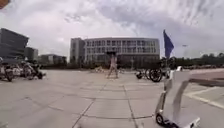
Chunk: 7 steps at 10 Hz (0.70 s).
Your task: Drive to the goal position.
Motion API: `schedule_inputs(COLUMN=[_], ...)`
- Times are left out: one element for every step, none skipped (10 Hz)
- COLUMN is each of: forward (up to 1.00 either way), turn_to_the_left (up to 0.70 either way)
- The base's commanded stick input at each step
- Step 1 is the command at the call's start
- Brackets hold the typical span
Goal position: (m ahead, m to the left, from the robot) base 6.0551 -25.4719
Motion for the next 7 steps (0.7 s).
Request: schedule_inputs(forward=[0.70,0.70,0.70,0.70,0.70,0.70,0.70], turn_to_the_left=[-0.14,-0.14,-0.14,-0.14,-0.14,-0.14,-0.14])
